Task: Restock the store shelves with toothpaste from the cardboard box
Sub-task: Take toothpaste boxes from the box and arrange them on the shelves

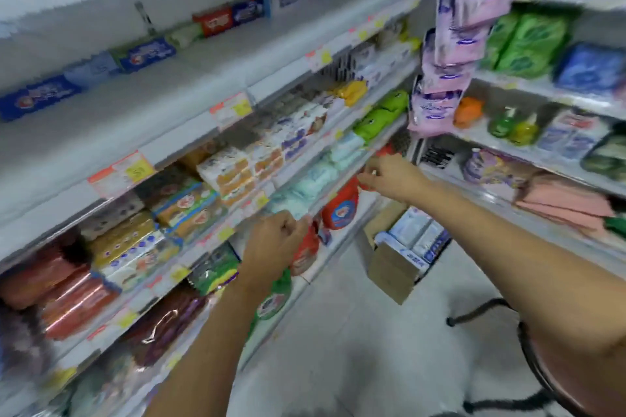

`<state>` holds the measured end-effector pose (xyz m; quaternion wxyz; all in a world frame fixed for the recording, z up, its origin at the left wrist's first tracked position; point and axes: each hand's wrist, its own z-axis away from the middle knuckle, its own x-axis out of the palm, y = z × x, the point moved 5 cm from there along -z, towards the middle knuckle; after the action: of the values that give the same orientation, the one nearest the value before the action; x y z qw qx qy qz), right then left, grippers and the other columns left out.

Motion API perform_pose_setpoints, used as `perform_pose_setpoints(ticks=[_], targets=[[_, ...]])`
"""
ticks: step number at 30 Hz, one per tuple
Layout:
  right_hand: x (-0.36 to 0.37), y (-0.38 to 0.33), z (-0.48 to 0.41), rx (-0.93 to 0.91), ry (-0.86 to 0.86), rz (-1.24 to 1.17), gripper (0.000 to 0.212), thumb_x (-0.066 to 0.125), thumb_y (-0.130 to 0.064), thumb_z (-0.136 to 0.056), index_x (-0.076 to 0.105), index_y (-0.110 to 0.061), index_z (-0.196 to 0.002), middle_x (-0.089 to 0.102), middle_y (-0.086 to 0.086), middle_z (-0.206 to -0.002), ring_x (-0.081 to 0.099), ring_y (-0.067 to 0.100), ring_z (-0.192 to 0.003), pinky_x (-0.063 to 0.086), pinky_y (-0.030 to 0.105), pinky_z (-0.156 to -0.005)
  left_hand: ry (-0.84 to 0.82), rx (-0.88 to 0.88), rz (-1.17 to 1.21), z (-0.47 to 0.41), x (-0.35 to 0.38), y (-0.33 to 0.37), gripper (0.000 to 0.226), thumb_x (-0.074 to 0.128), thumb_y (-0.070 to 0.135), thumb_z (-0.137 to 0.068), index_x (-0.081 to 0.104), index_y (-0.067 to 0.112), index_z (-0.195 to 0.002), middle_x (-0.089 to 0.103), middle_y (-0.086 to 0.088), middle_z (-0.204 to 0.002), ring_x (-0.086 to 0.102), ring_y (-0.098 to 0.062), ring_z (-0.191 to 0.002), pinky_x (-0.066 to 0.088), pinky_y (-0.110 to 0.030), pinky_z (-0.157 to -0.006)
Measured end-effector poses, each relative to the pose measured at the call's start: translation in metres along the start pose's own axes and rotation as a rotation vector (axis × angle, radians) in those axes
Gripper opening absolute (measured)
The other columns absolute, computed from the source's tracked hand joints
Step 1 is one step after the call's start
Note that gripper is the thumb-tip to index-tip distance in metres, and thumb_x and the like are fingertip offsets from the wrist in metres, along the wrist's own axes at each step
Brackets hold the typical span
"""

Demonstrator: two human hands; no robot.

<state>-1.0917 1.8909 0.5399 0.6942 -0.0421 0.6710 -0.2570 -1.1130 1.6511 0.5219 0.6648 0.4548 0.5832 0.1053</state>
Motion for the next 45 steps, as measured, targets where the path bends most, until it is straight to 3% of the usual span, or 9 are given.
perform_pose_setpoints(ticks=[6,14,17,21,27,31,35,38,45], targets=[[-0.002,0.186,0.028,0.316,-0.099,-0.001,0.025,0.058,0.001,-0.079,0.062,-0.013,-0.099,0.053,0.017,-0.12,0.054,0.031,-0.108,0.041,0.028,-0.078,-0.141,-0.082,-0.014,-0.032,0.126,0.042,0.018,0.064,0.008,-0.082,0.052,0.018,-0.073,0.059,-0.003,-0.074,0.057,-0.025,-0.075,0.037,-0.024,-0.065],[0.029,0.289,-0.009,0.405,-0.124,-0.091,0.022,0.057,-0.003,-0.082,0.061,-0.014,-0.101,0.048,0.01,-0.107,0.054,0.028,-0.098,0.043,0.028,-0.079,-0.301,-0.105,0.027,-0.113,0.224,0.044,0.028,0.066,0.003,-0.083,0.049,0.019,-0.067,0.052,0.005,-0.068,0.049,-0.016,-0.073,0.032,-0.011,-0.057],[0.035,0.326,-0.033,0.502,-0.115,-0.096,0.016,0.066,-0.011,-0.079,0.06,-0.018,-0.093,0.054,0.013,-0.11,0.053,0.029,-0.1,0.044,0.029,-0.081,-0.367,-0.12,-0.005,-0.162,0.264,0.033,0.005,0.066,0.008,-0.083,0.061,0.008,-0.084,0.06,-0.006,-0.084,0.055,-0.02,-0.086,0.031,-0.018,-0.067],[0.041,0.375,-0.064,0.686,-0.096,-0.08,0.026,0.062,-0.025,-0.086,0.062,-0.004,-0.102,0.053,0.017,-0.11,0.052,0.034,-0.106,0.041,0.031,-0.085,-0.41,-0.185,-0.005,-0.219,0.305,0.019,0.023,0.06,0.022,-0.074,0.064,0.0,-0.07,0.058,-0.014,-0.07,0.059,-0.031,-0.075,0.042,-0.033,-0.066],[0.083,0.425,-0.113,0.813,-0.209,-0.107,0.03,0.06,-0.015,-0.085,0.054,-0.003,-0.111,0.05,0.019,-0.118,0.051,0.036,-0.107,0.042,0.034,-0.088,-0.527,-0.361,0.017,-0.273,0.365,-0.006,0.029,0.056,0.019,-0.087,0.044,0.02,-0.06,0.047,0.003,-0.064,0.047,-0.02,-0.071,0.036,-0.025,-0.058],[0.124,0.454,-0.141,0.838,-0.285,-0.207,0.041,0.06,-0.016,-0.086,0.046,-0.006,-0.122,0.048,0.017,-0.123,0.057,0.035,-0.105,0.042,0.032,-0.08,-0.585,-0.325,0.001,-0.29,0.419,-0.033,0.036,0.055,0.041,-0.061,0.053,0.006,-0.067,0.05,-0.015,-0.067,0.046,-0.016,-0.068,0.038,-0.032,-0.064],[0.182,0.495,-0.172,0.835,-0.371,-0.292,0.054,0.06,-0.013,-0.085,0.042,-0.008,-0.135,0.049,0.016,-0.133,0.059,0.026,-0.106,0.035,0.022,-0.073,-0.647,-0.398,-0.02,-0.31,0.482,-0.07,0.023,0.073,0.013,-0.077,0.052,0.017,-0.085,0.049,0.001,-0.081,0.047,-0.01,-0.072,0.035,-0.023,-0.064],[0.227,0.526,-0.188,0.814,-0.402,-0.334,0.056,0.059,-0.012,-0.09,0.037,-0.009,-0.142,0.04,0.009,-0.144,0.057,0.018,-0.104,0.037,0.021,-0.085,-0.693,-0.461,-0.042,-0.317,0.541,-0.11,0.049,0.073,0.026,-0.081,0.048,0.009,-0.12,0.053,-0.004,-0.11,0.054,-0.018,-0.101,0.033,-0.021,-0.077],[0.3,0.577,-0.228,0.418,-0.526,-0.058,0.065,0.052,-0.024,-0.095,0.019,-0.021,-0.151,0.018,0.004,-0.157,0.021,0.023,-0.143,0.021,0.036,-0.115,-0.798,-0.507,-0.172,-0.323,0.652,-0.165,0.071,0.069,0.034,-0.085,0.034,0.006,-0.141,0.043,-0.013,-0.142,0.043,-0.026,-0.128,0.035,-0.03,-0.101]])
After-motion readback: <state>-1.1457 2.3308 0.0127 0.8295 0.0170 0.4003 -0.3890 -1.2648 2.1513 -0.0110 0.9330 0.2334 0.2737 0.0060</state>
